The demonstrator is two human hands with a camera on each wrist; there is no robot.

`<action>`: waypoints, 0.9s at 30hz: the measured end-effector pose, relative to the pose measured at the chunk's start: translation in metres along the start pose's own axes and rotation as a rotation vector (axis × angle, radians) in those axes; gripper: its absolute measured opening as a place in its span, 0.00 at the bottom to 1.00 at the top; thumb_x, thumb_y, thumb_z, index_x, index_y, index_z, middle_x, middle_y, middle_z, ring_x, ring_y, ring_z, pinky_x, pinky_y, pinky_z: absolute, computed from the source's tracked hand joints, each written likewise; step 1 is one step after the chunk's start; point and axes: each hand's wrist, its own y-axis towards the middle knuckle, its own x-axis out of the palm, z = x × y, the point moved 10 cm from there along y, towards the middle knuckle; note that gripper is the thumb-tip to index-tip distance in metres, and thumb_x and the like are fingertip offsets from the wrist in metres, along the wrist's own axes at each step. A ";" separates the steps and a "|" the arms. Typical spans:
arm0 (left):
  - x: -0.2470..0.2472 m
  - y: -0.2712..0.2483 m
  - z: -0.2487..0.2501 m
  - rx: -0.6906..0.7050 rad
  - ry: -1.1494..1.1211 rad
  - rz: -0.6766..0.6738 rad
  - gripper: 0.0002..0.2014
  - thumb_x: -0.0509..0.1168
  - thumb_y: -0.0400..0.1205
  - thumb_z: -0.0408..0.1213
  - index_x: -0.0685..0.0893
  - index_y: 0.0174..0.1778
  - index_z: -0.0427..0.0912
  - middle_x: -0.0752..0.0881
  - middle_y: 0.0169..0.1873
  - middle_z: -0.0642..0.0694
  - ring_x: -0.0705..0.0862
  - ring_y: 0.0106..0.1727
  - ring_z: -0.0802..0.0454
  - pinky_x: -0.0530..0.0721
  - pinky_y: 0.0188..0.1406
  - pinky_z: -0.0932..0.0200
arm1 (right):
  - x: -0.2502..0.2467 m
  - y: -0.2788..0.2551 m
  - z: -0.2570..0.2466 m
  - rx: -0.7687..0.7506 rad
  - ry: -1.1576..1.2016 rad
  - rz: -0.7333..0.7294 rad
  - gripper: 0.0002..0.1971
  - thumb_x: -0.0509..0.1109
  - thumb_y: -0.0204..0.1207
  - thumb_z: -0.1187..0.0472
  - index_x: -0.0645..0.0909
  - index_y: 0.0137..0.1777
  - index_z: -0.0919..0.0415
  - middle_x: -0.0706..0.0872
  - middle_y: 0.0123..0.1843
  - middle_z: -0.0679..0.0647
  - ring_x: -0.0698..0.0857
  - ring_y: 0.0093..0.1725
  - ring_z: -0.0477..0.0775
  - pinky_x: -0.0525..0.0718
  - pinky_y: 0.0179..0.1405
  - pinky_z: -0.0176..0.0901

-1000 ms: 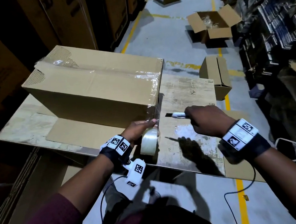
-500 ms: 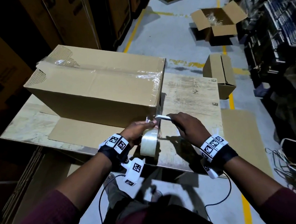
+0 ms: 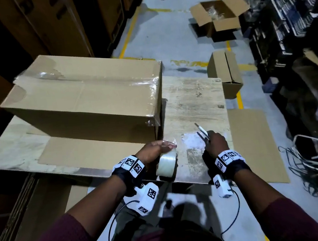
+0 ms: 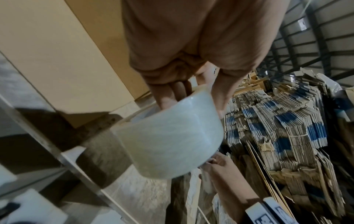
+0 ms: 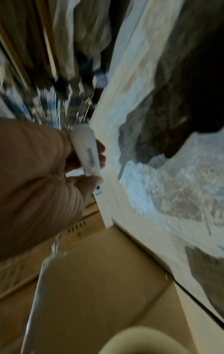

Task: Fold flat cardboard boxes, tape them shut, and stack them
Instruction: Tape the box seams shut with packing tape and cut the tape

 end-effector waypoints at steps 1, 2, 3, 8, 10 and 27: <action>0.010 0.003 0.002 0.007 0.001 -0.022 0.07 0.70 0.83 0.33 0.92 0.52 0.43 0.92 0.50 0.53 0.87 0.53 0.57 0.79 0.57 0.62 | 0.002 0.000 0.010 0.034 0.044 -0.026 0.14 0.67 0.82 0.66 0.78 0.67 0.67 0.84 0.58 0.70 0.85 0.55 0.71 0.78 0.45 0.49; 0.017 0.005 0.004 0.015 0.000 -0.035 0.07 0.69 0.84 0.32 0.92 0.51 0.44 0.92 0.49 0.54 0.86 0.52 0.59 0.80 0.52 0.67 | 0.004 -0.002 0.013 0.057 0.086 -0.066 0.11 0.67 0.83 0.63 0.78 0.62 0.66 0.84 0.56 0.68 0.84 0.53 0.69 0.79 0.45 0.49; 0.024 0.007 0.007 0.026 0.014 -0.047 0.07 0.68 0.84 0.31 0.91 0.51 0.44 0.91 0.50 0.54 0.86 0.52 0.61 0.80 0.48 0.71 | 0.006 -0.003 0.015 0.063 0.133 -0.084 0.09 0.68 0.83 0.59 0.78 0.58 0.64 0.83 0.53 0.64 0.84 0.51 0.66 0.79 0.44 0.48; 0.048 0.019 0.015 0.063 0.090 -0.140 0.13 0.74 0.76 0.28 0.92 0.54 0.46 0.89 0.62 0.48 0.84 0.68 0.47 0.76 0.73 0.54 | -0.009 -0.039 -0.019 0.153 1.150 -0.286 0.38 0.78 0.67 0.28 0.86 0.60 0.63 0.86 0.52 0.58 0.86 0.52 0.65 0.83 0.53 0.58; 0.057 0.019 0.018 0.050 0.108 -0.172 0.19 0.77 0.69 0.32 0.92 0.56 0.48 0.90 0.60 0.43 0.85 0.66 0.40 0.77 0.73 0.44 | -0.027 -0.052 -0.047 0.016 1.162 -0.399 0.30 0.80 0.72 0.37 0.88 0.56 0.66 0.90 0.52 0.61 0.87 0.47 0.66 0.84 0.47 0.54; 0.049 0.073 -0.031 -0.085 0.078 0.051 0.24 0.77 0.62 0.57 0.83 0.43 0.43 0.88 0.47 0.39 0.86 0.47 0.43 0.81 0.55 0.49 | -0.029 0.015 -0.046 -0.155 0.652 0.051 0.03 0.82 0.74 0.60 0.95 0.42 0.59 0.94 0.42 0.50 0.88 0.40 0.39 0.82 0.45 0.38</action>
